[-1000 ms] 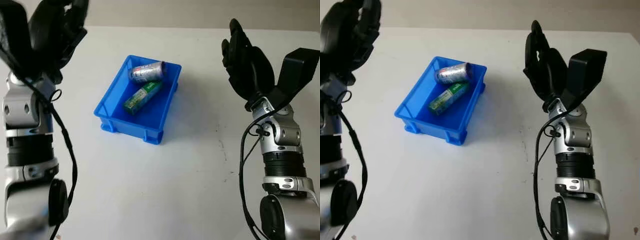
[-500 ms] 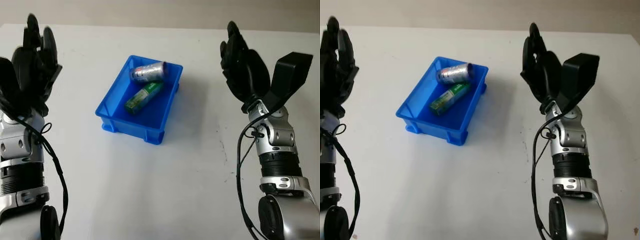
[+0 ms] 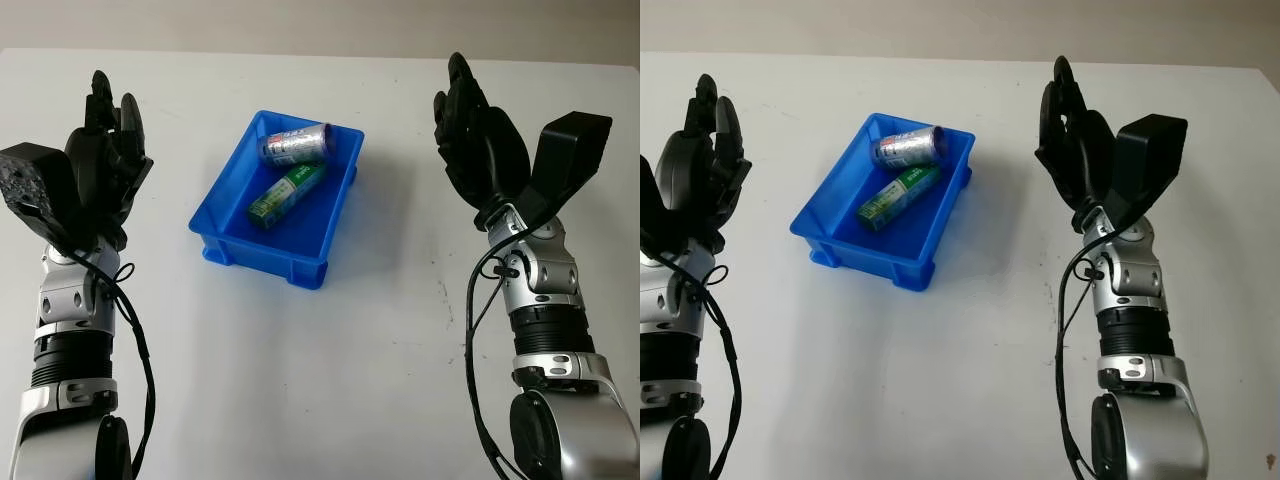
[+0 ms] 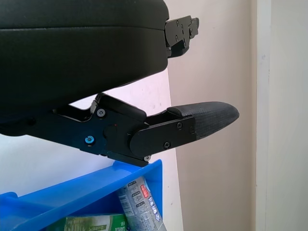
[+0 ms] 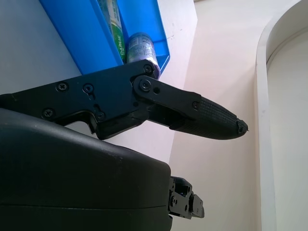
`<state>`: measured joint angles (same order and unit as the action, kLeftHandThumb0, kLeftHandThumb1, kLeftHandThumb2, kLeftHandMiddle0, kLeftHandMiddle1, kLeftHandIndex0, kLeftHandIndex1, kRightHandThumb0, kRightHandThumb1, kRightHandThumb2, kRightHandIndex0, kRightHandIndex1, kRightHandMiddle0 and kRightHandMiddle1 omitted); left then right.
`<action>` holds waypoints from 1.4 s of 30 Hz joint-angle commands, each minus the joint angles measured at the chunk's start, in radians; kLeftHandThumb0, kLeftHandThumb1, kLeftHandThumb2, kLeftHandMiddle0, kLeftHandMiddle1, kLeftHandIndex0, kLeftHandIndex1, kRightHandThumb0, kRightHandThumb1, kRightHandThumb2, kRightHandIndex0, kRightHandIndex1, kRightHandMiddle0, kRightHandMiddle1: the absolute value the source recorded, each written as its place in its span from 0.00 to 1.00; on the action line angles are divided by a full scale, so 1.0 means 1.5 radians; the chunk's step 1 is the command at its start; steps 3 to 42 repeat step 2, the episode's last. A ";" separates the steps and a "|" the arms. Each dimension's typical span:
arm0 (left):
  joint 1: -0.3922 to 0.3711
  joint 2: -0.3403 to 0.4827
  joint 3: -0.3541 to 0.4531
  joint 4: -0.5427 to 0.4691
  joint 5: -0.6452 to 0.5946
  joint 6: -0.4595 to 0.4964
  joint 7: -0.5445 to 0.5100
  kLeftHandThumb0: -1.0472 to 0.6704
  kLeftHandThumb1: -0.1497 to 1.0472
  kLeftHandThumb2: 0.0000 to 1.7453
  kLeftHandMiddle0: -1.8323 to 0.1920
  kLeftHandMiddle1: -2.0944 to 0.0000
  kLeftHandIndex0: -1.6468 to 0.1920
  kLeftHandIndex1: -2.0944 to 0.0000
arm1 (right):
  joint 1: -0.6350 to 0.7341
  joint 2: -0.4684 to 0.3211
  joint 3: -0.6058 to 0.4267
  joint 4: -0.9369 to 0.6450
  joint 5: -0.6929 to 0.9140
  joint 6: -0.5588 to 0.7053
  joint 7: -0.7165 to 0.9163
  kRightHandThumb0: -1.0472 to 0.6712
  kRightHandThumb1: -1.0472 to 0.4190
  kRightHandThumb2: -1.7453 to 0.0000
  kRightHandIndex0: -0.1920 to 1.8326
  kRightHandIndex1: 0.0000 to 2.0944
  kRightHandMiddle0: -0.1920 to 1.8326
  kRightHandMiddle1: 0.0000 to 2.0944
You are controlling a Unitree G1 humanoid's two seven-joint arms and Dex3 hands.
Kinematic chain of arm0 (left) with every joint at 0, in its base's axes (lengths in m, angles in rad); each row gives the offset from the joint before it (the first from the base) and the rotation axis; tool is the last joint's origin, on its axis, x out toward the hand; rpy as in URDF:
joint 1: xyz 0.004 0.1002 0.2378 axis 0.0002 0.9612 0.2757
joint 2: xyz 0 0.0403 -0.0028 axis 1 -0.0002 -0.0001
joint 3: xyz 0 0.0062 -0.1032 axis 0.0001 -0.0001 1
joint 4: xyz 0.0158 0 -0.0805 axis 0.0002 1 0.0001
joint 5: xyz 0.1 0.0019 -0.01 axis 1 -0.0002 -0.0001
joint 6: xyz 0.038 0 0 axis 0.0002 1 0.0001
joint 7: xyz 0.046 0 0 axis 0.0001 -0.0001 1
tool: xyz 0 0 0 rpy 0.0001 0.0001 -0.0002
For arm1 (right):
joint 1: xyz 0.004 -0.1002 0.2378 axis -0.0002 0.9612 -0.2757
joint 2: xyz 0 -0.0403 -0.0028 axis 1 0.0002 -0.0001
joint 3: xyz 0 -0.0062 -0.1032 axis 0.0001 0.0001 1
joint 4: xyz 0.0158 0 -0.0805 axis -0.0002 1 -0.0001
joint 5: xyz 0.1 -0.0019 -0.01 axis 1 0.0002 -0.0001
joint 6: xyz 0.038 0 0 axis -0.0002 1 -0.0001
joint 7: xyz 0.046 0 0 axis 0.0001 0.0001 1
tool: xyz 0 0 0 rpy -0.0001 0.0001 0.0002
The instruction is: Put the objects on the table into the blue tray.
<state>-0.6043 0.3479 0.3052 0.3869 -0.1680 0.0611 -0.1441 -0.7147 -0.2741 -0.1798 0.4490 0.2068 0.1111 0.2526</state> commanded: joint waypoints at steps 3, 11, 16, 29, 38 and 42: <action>0.003 -0.003 -0.006 -0.007 -0.001 -0.005 0.004 0.14 1.00 0.37 1.00 1.00 1.00 1.00 | 0.002 -0.001 -0.005 -0.005 0.004 -0.005 0.005 0.17 0.00 0.56 0.00 0.00 0.00 0.00; 0.003 -0.003 -0.006 -0.007 -0.001 -0.005 0.004 0.14 1.00 0.37 1.00 1.00 1.00 1.00 | 0.002 -0.001 -0.005 -0.005 0.004 -0.005 0.005 0.17 0.00 0.56 0.00 0.00 0.00 0.00; 0.003 -0.003 -0.006 -0.007 -0.001 -0.005 0.004 0.14 1.00 0.37 1.00 1.00 1.00 1.00 | 0.002 -0.001 -0.005 -0.005 0.004 -0.005 0.005 0.17 0.00 0.56 0.00 0.00 0.00 0.00; 0.003 -0.003 -0.006 -0.007 -0.001 -0.005 0.004 0.14 1.00 0.37 1.00 1.00 1.00 1.00 | 0.002 -0.001 -0.005 -0.005 0.004 -0.005 0.005 0.17 0.00 0.56 0.00 0.00 0.00 0.00; 0.003 -0.003 -0.006 -0.007 -0.001 -0.005 0.004 0.14 1.00 0.37 1.00 1.00 1.00 1.00 | 0.002 -0.001 -0.005 -0.005 0.004 -0.005 0.005 0.17 0.00 0.56 0.00 0.00 0.00 0.00; 0.003 -0.003 -0.006 -0.007 -0.001 -0.005 0.004 0.14 1.00 0.37 1.00 1.00 1.00 1.00 | 0.002 -0.001 -0.005 -0.005 0.004 -0.005 0.005 0.17 0.00 0.56 0.00 0.00 0.00 0.00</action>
